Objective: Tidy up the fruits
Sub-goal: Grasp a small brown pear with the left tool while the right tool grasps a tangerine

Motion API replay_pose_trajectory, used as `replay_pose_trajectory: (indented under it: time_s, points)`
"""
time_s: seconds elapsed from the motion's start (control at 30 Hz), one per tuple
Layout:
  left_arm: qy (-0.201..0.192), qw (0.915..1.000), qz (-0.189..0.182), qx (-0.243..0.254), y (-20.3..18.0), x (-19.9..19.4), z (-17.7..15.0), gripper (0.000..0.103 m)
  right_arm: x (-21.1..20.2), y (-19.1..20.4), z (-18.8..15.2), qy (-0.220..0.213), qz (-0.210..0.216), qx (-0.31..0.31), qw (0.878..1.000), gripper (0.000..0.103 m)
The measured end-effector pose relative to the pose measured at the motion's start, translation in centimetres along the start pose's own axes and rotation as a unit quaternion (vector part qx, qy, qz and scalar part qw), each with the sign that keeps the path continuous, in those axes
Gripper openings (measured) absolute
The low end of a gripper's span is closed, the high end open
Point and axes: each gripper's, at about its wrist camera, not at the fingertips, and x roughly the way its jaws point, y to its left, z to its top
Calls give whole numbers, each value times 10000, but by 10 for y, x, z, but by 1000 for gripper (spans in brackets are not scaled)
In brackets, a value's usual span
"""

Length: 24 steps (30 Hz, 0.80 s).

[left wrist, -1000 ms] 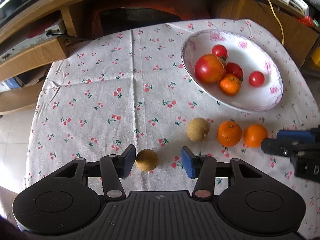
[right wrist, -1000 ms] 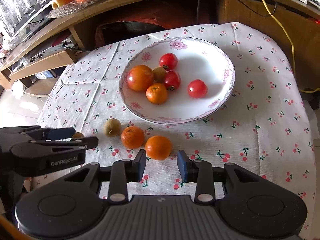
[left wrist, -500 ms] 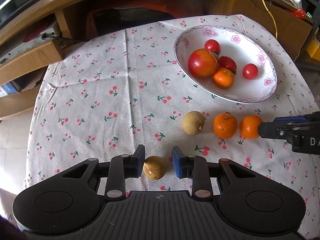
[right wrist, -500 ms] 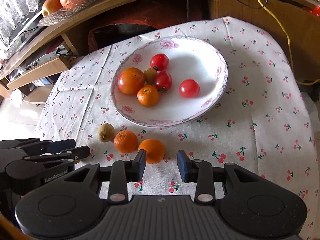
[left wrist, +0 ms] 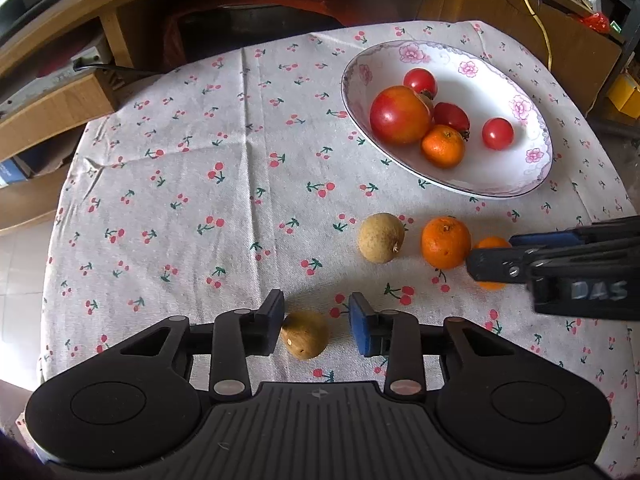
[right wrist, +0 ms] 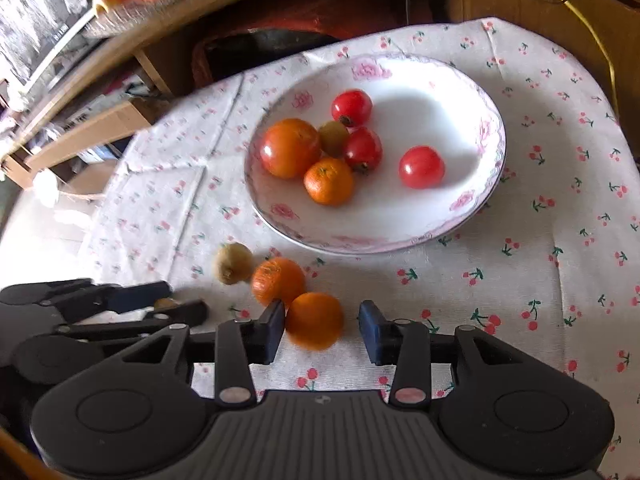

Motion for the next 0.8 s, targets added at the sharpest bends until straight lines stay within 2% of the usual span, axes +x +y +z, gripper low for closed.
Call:
replay_pose_trajectory:
  time_s: [0.07, 0.1, 0.4, 0.57, 0.7, 0.8]
  points:
    - [-3, 10000, -6, 31, 0, 0, 0, 43, 0, 3, 1, -12, 5, -91, 10000, 37]
    - [-7, 10000, -14, 39, 0, -1, 0, 43, 0, 4, 1, 6, -7, -138, 9999, 31]
    - [-100, 9994, -145, 292, -13, -14, -6, 39, -23, 10, -20, -142, -202, -527, 9983, 31]
    - [-130, 9992, -272, 255, -19, -21, -14, 39, -37, 3, -35, -209, -194, -448, 9986, 31]
    - [80, 9995, -179, 252, -22, -10, -22, 40, -30, -2, -45, -123, -247, -428, 9987, 31]
    - [37, 9993, -184, 329, -27, -13, -25, 43, -32, -1, -44, -100, -231, -419, 9988, 31]
